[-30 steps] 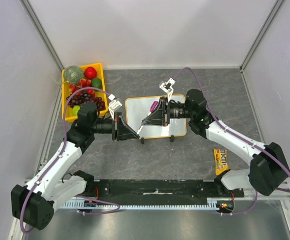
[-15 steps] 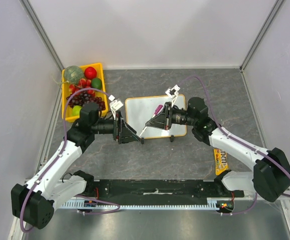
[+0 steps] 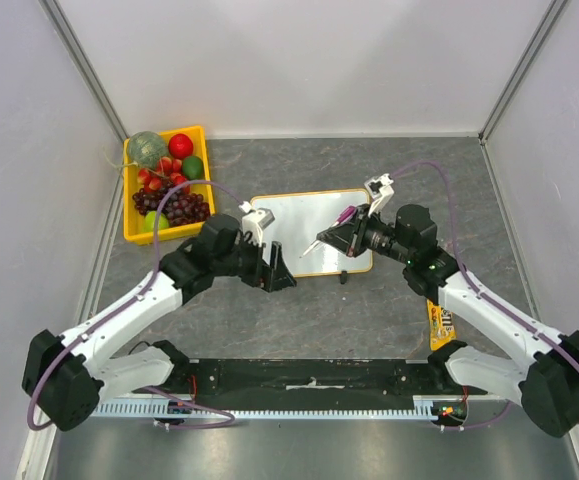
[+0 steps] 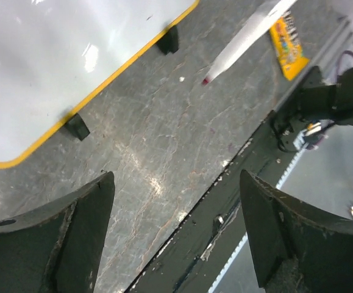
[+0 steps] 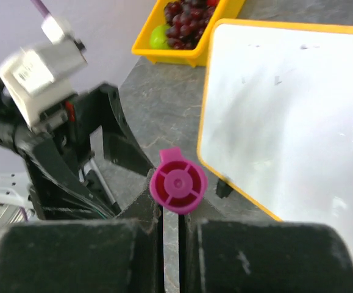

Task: Write a sentence on the whiteboard
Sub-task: Move the whiteboard to the center of the board, then hold the whiteboard at the center of the board.

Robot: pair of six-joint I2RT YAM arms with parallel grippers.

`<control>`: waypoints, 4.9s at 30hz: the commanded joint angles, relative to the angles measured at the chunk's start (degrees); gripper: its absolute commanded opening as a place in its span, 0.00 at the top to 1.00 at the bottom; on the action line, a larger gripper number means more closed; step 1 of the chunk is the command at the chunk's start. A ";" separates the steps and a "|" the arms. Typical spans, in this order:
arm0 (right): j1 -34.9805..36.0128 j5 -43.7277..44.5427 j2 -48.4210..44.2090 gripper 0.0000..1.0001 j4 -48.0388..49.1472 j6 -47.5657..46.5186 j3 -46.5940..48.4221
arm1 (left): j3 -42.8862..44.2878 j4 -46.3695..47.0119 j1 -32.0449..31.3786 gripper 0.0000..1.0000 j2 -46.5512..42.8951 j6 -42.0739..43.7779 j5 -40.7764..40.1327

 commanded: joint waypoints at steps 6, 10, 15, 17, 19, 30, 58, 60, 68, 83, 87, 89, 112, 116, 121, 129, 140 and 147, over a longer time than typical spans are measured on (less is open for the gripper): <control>-4.48 4.58 -6.60 1.00 -5.98 -4.21 -1.08 | -5.07 3.53 -14.36 0.13 8.17 -16.57 -34.44; -5.62 4.14 -6.95 1.00 -6.25 -4.48 -1.34 | -6.38 4.67 -16.30 0.17 11.77 -18.51 -39.19; -6.68 3.44 -6.69 1.00 -6.25 -4.92 -1.08 | -9.37 7.47 -17.53 0.18 14.59 -20.88 -42.63; -6.94 3.09 -6.42 1.00 -6.25 -5.09 -0.81 | -9.81 9.15 -18.23 0.19 16.25 -21.32 -42.98; -7.20 3.00 -5.99 1.00 -6.25 -5.53 -0.64 | -9.11 8.37 -19.63 0.22 17.75 -22.02 -45.08; -7.73 2.47 -5.46 1.00 -6.25 -6.32 -0.64 | -6.92 11.79 -20.78 0.37 26.10 -23.17 -47.37; -8.00 1.06 -5.37 1.00 -7.39 -5.71 0.07 | -5.68 7.57 -21.31 0.98 29.89 -27.73 -48.43; -8.00 0.98 -5.63 1.00 -7.48 -5.62 0.07 | -6.12 6.34 -21.84 0.98 28.75 -29.40 -48.08; -7.91 0.89 -6.60 1.00 -7.56 -4.92 -0.20 | -3.84 -1.91 -26.84 0.98 27.51 -35.56 -49.13; -8.00 0.54 -7.66 1.00 -8.53 -5.35 -0.46 | -1.29 -14.84 -36.51 0.98 26.02 -50.59 -49.23; -8.00 0.97 -7.39 1.00 -8.36 -5.53 -0.64 | -0.50 -14.93 -39.06 0.98 26.02 -52.87 -48.61; -8.00 0.97 -7.30 1.00 -8.27 -5.27 -0.64 | -0.32 -15.11 -39.68 0.98 26.20 -54.19 -48.43; -8.08 0.62 -7.57 1.00 -8.35 -5.18 -0.64 | -2.95 -12.56 -43.28 0.43 22.95 -55.87 -49.22; -8.00 0.89 -7.57 1.00 -8.27 -5.18 -0.72 | -3.92 -12.64 -43.64 0.35 21.28 -56.13 -49.66; -8.00 0.80 -7.57 1.00 -8.27 -5.09 -0.46 | -4.63 -13.26 -44.51 0.30 20.05 -56.13 -49.22; -8.08 0.80 -7.92 1.00 -8.27 -4.92 -0.28 | -1.21 -17.82 -48.38 0.23 18.20 -53.32 -54.49; -8.17 0.80 -8.53 1.00 -9.58 -5.53 1.12 | 0.30 -19.24 -48.91 0.09 4.68 -42.96 -60.91; -8.08 0.54 -8.88 1.00 -9.59 -5.27 1.47 | 1.17 -17.83 -45.23 0.04 -3.24 -32.16 -61.27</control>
